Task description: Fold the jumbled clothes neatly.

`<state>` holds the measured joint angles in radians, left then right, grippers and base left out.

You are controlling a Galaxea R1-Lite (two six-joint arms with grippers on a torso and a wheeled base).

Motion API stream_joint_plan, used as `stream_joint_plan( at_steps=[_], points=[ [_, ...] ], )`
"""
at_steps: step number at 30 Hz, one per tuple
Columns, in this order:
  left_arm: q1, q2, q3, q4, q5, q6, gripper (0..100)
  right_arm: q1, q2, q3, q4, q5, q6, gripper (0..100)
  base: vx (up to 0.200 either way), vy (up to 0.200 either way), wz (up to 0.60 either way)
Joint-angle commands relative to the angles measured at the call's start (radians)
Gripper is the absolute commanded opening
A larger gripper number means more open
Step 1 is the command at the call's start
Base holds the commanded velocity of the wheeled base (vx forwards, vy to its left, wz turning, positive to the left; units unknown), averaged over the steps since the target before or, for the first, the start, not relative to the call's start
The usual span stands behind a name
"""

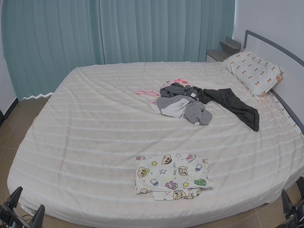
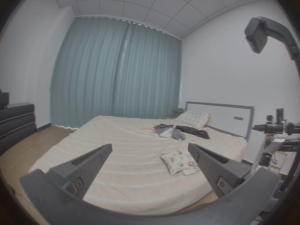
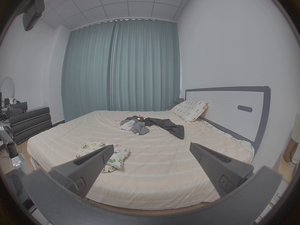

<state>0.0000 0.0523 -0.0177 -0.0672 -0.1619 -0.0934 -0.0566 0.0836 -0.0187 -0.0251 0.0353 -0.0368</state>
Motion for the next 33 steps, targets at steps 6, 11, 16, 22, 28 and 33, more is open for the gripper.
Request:
stream_joint_plan(
  at_steps=[6,11,16,22,28,33],
  points=[
    [0.017,-0.008,0.018,0.0,0.249,0.057,100,0.0,0.004,0.017,0.031,-0.018,0.026,100,0.0,0.0,0.0],
    [0.003,-0.048,0.018,0.0,0.418,0.132,100,0.0,0.004,0.017,0.03,-0.022,0.034,100,0.0,0.0,0.0],
    [0.003,-0.048,0.018,0.006,0.456,0.095,100,0.0,0.004,0.017,0.03,-0.022,0.031,100,0.0,0.0,0.0],
    [0.002,-0.048,0.018,0.007,0.394,0.106,100,0.0,0.004,0.017,0.03,-0.022,0.032,100,0.0,0.0,0.0],
    [0.002,-0.049,0.016,0.076,0.159,0.104,100,0.001,0.004,0.017,0.03,-0.022,0.028,100,0.0,0.0,0.0],
    [0.002,-0.049,0.018,0.067,0.151,0.112,100,0.001,0.004,0.017,0.03,-0.017,0.025,100,0.0,0.0,0.0]
  ],
)
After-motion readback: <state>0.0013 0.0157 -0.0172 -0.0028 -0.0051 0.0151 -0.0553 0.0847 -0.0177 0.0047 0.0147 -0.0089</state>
